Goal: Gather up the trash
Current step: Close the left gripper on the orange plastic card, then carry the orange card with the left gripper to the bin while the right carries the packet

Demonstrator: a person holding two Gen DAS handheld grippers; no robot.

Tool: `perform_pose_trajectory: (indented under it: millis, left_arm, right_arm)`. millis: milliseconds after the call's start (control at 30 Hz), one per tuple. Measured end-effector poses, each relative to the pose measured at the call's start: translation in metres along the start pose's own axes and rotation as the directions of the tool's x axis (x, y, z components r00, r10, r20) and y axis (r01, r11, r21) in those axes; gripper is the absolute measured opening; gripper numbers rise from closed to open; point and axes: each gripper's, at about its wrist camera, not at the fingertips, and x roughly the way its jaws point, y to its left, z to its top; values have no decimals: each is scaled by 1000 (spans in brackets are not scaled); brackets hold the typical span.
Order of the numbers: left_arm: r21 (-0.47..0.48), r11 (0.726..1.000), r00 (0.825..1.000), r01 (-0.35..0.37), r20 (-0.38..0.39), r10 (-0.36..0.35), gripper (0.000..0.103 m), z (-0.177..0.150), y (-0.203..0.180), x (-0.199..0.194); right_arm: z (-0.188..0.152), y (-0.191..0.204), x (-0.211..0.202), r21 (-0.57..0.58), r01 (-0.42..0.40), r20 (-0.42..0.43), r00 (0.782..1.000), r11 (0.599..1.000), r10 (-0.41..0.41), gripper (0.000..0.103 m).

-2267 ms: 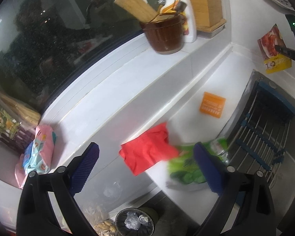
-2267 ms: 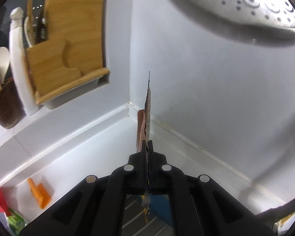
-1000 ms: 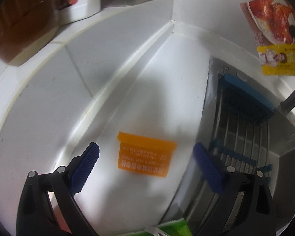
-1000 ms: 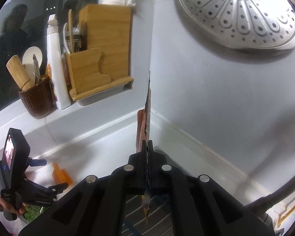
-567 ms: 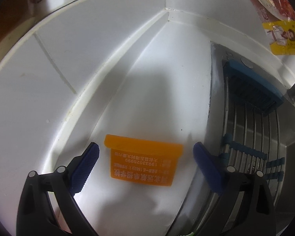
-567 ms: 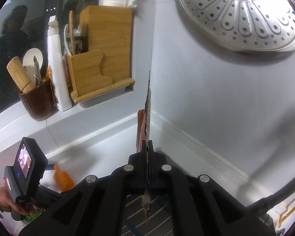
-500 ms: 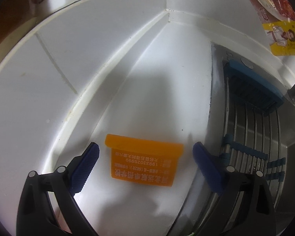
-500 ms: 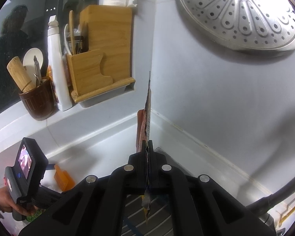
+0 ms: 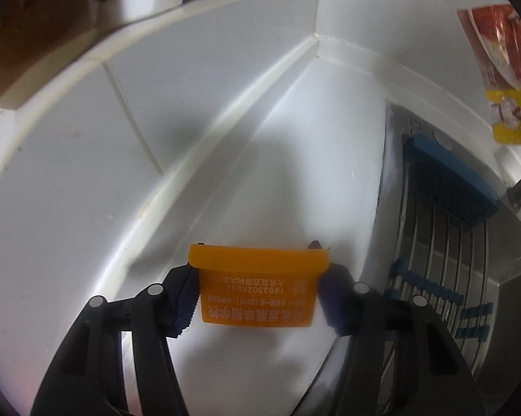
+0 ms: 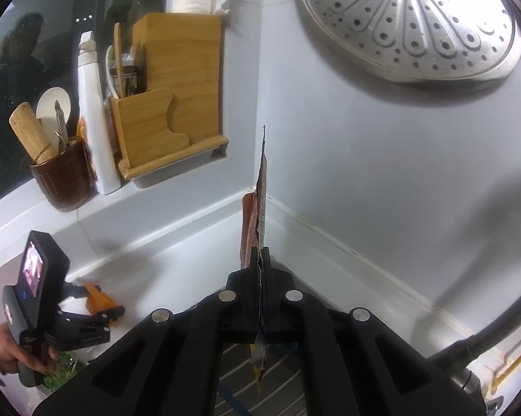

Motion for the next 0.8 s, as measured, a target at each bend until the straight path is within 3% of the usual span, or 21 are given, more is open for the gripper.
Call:
perform_pose_trajectory:
  millis: [333, 800]
  left_arm:
    - [-8, 1000, 999, -9, 46, 10, 58, 7, -7, -48]
    - [9, 999, 976, -44, 213, 41, 58, -6, -31, -196]
  right_arm:
    - [-4, -7, -15, 34, 38, -9, 999, 999, -38, 0]
    - [-5, -4, -63, 78, 72, 2, 997, 994, -72, 0]
